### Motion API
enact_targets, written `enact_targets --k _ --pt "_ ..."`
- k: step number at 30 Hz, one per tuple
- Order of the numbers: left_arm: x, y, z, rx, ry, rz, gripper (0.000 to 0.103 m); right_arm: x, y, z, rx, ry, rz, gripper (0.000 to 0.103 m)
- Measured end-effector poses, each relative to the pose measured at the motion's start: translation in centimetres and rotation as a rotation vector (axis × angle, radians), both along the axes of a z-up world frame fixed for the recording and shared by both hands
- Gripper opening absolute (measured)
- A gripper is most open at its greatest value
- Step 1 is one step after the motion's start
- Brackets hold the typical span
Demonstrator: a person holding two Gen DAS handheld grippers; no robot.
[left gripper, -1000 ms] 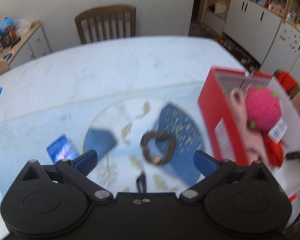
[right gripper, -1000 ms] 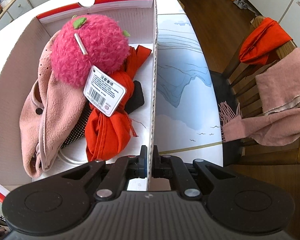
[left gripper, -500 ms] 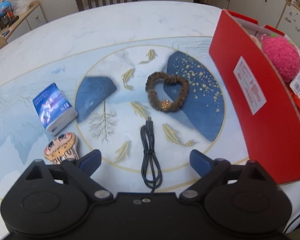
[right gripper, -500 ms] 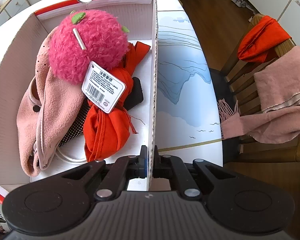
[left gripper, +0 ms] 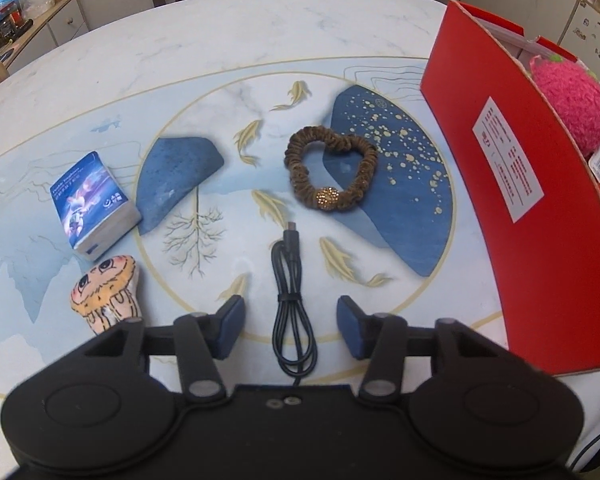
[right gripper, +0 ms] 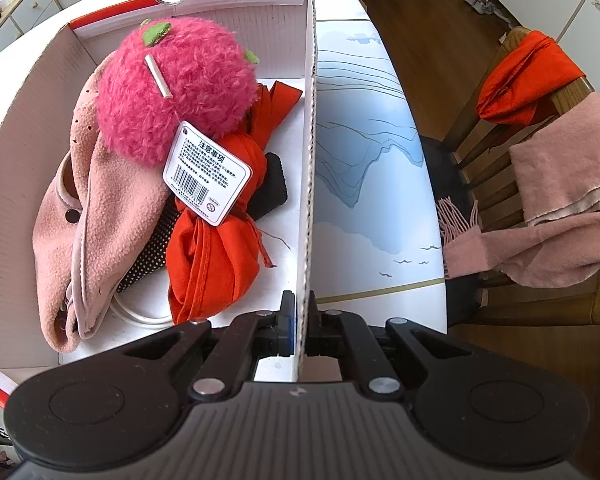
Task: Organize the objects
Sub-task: 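Move the left gripper back to the table and grasp the black cable, then carry the black cable into the box and open the left gripper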
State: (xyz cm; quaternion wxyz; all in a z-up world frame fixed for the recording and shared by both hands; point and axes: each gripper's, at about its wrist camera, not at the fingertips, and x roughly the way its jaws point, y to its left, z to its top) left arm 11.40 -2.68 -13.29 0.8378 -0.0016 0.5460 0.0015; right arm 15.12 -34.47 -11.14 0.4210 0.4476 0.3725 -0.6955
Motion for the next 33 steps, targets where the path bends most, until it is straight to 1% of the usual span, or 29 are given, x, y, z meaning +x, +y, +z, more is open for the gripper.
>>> enact_targets --k 3,5,6,7,8,13,17,20,26,33 --pt "0.2 -0.1 0.1 -0.003 0.006 0.003 0.037 -0.1 0.0 -0.1 -0.001 -0.001 -0.003 0.003" --pt "0.3 -0.2 0.2 0.000 0.007 0.003 0.027 -0.1 0.0 -0.1 -0.002 -0.002 -0.005 0.003" --pt "0.3 -0.3 0.2 -0.003 0.008 0.004 0.025 -0.1 0.0 -0.1 -0.002 -0.002 -0.007 0.003" --pt "0.4 -0.3 0.3 -0.002 0.009 0.004 0.018 -0.2 -0.1 -0.1 -0.003 -0.002 -0.007 0.003" --pt "0.4 -0.3 0.3 0.002 0.009 0.003 0.016 -0.1 -0.1 -0.1 -0.003 -0.003 -0.008 0.003" --pt "0.4 -0.6 0.5 0.035 0.009 -0.006 0.014 -0.2 -0.2 -0.1 -0.007 -0.005 -0.019 0.003" --pt "0.6 -0.3 1.9 -0.006 0.001 0.004 0.014 -0.3 -0.2 -0.1 -0.008 -0.007 -0.022 0.003" --pt "0.5 -0.1 3.8 -0.043 -0.034 0.003 0.014 -0.4 -0.2 0.0 -0.012 -0.009 -0.023 0.003" --pt "0.3 -0.6 7.8 -0.071 -0.115 0.020 0.013 -0.6 -0.2 0.0 -0.022 -0.015 -0.048 0.003" --pt "0.6 -2.7 12.3 -0.133 -0.180 -0.039 0.013 -0.7 0.0 -0.1 -0.031 -0.020 -0.053 0.003"
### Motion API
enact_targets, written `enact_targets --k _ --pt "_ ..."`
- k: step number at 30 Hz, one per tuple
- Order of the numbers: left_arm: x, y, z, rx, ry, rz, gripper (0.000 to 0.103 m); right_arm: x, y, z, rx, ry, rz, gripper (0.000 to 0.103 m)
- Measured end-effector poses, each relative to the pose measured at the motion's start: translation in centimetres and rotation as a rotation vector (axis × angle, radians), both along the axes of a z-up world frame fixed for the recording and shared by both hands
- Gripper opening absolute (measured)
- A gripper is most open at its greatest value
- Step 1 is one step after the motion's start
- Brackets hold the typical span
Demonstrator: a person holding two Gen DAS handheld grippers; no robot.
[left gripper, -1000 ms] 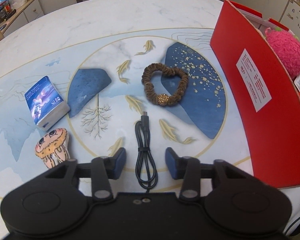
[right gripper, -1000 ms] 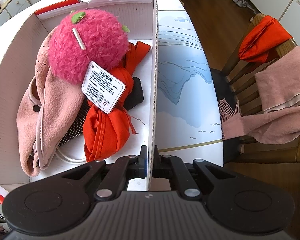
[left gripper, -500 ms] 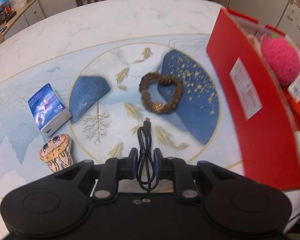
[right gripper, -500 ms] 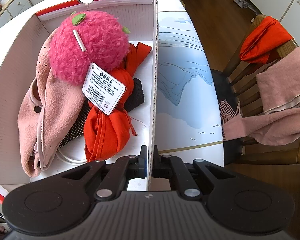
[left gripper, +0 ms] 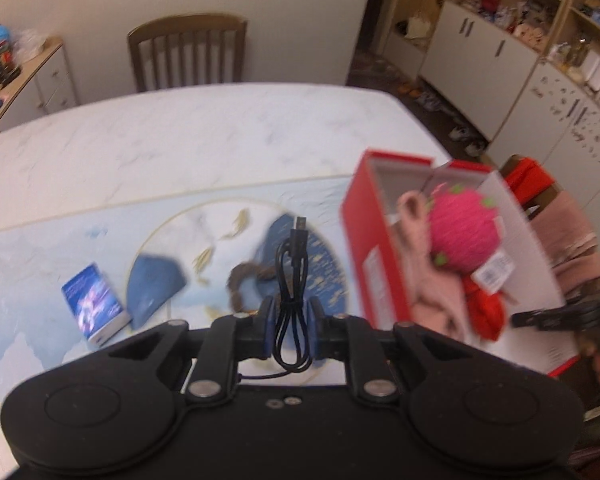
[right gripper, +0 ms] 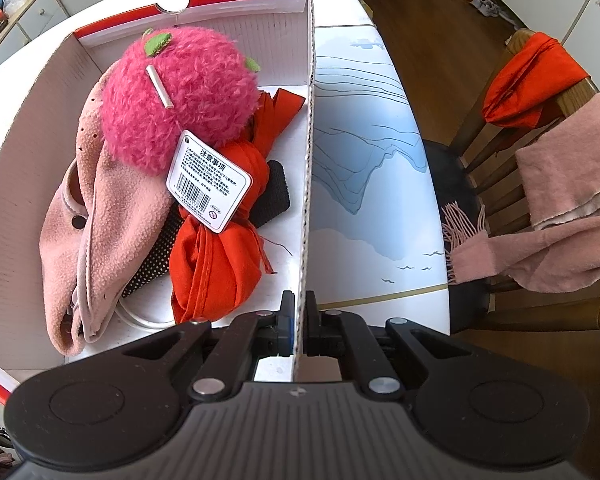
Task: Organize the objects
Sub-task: 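Carry the black cable into the box and open the left gripper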
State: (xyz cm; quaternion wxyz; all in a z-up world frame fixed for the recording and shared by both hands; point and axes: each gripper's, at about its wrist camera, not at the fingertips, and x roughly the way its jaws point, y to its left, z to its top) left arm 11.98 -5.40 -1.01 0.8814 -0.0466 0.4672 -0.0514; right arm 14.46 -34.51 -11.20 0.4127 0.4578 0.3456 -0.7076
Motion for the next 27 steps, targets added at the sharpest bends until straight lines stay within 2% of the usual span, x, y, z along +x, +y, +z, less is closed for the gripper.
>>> enact_targets --k 7,15,21,27 --pt "0.6 -3.7 4.0 -0.011 -0.073 -0.114 0.013 -0.1 0.1 0.0 -0.003 -0.005 -0.004 0.003" --pt "1.5 -10.5 5.2 0.000 -0.097 -0.318 0.013 0.1 0.0 0.0 0.003 0.001 -0.002 0.003" --pt "2.1 -15.5 3.2 0.030 -0.053 -0.467 0.013 0.0 0.0 0.0 0.001 -0.005 -0.004 0.004" --pt "3.0 -18.1 -1.6 0.052 0.064 -0.534 0.013 0.0 0.1 0.0 0.001 -0.006 -0.002 0.004"
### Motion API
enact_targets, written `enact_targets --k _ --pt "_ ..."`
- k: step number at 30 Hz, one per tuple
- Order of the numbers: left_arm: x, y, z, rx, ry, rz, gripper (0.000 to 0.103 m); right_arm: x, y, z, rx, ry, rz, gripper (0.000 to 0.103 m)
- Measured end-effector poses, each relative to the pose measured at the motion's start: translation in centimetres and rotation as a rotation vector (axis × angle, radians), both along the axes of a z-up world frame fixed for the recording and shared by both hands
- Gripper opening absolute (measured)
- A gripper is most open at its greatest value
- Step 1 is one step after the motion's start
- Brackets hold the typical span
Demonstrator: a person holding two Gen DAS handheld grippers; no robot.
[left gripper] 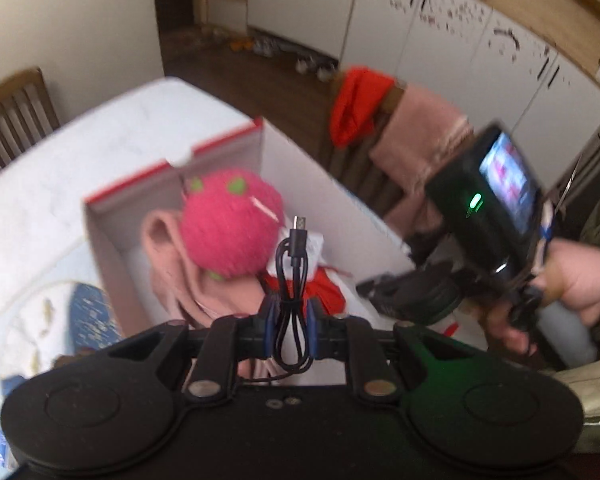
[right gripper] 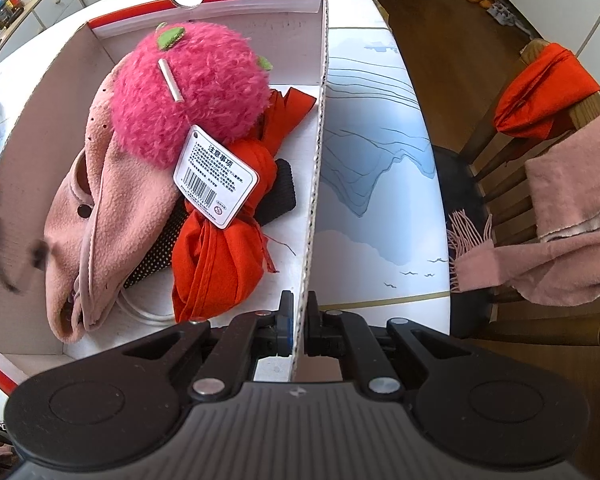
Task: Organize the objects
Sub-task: 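Carry the black cable into the box and open the left gripper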
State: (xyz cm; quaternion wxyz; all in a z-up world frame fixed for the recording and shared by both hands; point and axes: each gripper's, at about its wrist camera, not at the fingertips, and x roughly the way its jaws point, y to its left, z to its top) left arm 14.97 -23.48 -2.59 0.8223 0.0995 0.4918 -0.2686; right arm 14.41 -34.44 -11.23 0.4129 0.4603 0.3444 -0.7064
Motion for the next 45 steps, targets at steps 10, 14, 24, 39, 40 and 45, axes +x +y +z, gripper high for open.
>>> enact_targets --k 10,14,24,39,40,45 --pt "0.4 -2.5 -6.2 0.026 0.132 -0.055 0.013 -0.2 0.1 0.0 -0.003 -0.007 0.001 0.004" --pt "-0.1 -3.2 -7.7 0.041 0.163 -0.081 0.013 -0.2 0.1 0.0 -0.005 -0.009 -0.005 0.004" --pt "0.3 -2.0 -10.0 0.027 0.249 -0.018 0.023 -0.1 0.0 0.0 -0.005 -0.004 -0.015 0.005" --pt "-0.3 0.2 -7.2 -0.029 0.175 0.000 0.061 -0.2 0.1 0.0 -0.006 -0.006 -0.039 0.005" --pt "-0.4 0.4 -6.8 -0.037 0.165 0.000 0.063 -0.2 0.2 0.1 -0.006 -0.005 -0.040 0.005" --pt "-1.0 1.3 -5.4 -0.044 0.115 0.006 0.070 -0.3 0.3 0.0 -0.005 -0.002 -0.052 0.005"
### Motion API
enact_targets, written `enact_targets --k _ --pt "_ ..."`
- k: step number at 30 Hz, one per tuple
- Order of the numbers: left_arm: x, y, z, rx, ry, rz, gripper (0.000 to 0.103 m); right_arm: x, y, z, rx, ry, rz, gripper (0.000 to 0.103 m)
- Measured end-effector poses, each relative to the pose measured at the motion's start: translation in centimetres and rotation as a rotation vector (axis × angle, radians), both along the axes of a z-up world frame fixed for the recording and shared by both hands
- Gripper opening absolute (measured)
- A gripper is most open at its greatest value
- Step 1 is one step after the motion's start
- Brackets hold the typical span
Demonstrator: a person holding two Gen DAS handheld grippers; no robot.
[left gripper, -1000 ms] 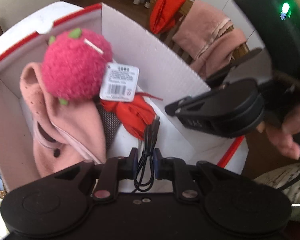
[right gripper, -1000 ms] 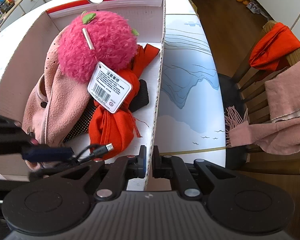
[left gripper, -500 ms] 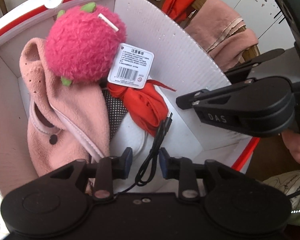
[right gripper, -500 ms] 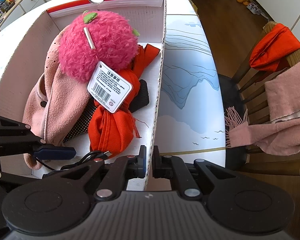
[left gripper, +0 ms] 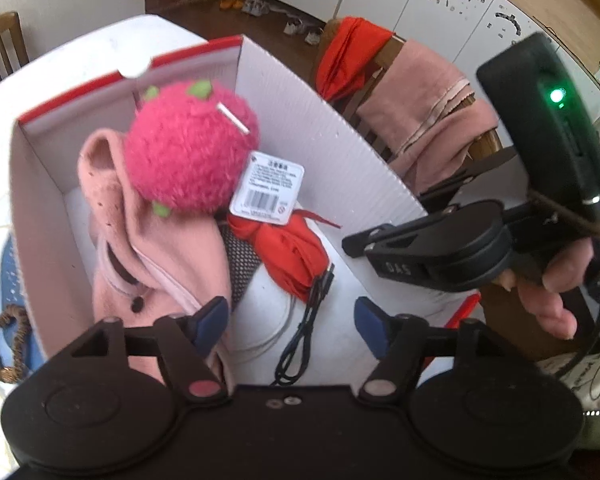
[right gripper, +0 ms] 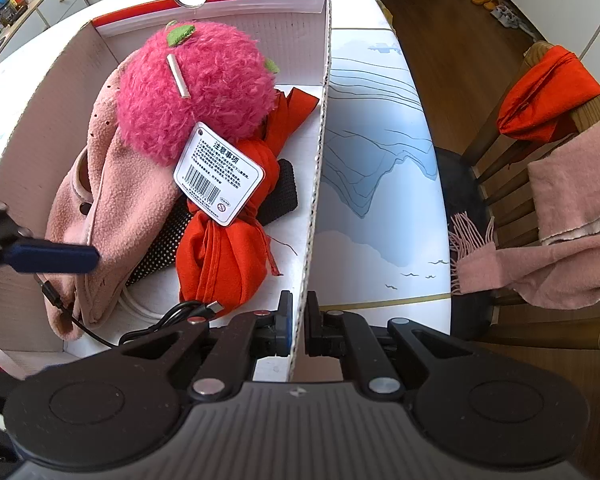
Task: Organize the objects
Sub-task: 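Carry the black cable into the box and open the left gripper, then return the left gripper to the table and grasp the cartoon plush keychain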
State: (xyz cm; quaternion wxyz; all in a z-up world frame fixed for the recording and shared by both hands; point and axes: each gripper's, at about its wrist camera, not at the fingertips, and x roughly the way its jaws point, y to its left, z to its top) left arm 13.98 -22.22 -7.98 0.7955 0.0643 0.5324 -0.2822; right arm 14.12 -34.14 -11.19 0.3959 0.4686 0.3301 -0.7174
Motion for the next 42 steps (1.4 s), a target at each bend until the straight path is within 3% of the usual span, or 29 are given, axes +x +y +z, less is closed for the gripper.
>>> enact_targets --k 12,19,23,31,35,42 --pt "-0.2 2.0 2.8 -0.028 -0.084 0.118 0.080 0.0 0.2 0.1 -0.001 0.004 -0.043 0.004" --pt "-0.8 7.0 4.9 -0.034 -0.138 0.261 0.082 -0.1 0.2 0.2 0.007 0.007 -0.060 0.004" --pt "-1.1 9.9 5.3 0.006 -0.181 0.375 0.090 -0.1 0.0 0.1 0.009 0.004 -0.077 0.004" --pt "-1.3 17.3 4.2 0.077 -0.178 0.617 0.101 0.2 -0.3 -0.2 0.028 0.012 -0.099 0.004" --pt "-1.5 21.3 3.4 0.124 -0.181 0.720 0.102 0.2 -0.4 -0.5 0.041 0.013 -0.112 0.004" --pt "-1.9 27.2 0.7 0.141 -0.099 0.874 0.102 0.1 -0.7 -0.5 0.045 0.025 -0.133 0.004"
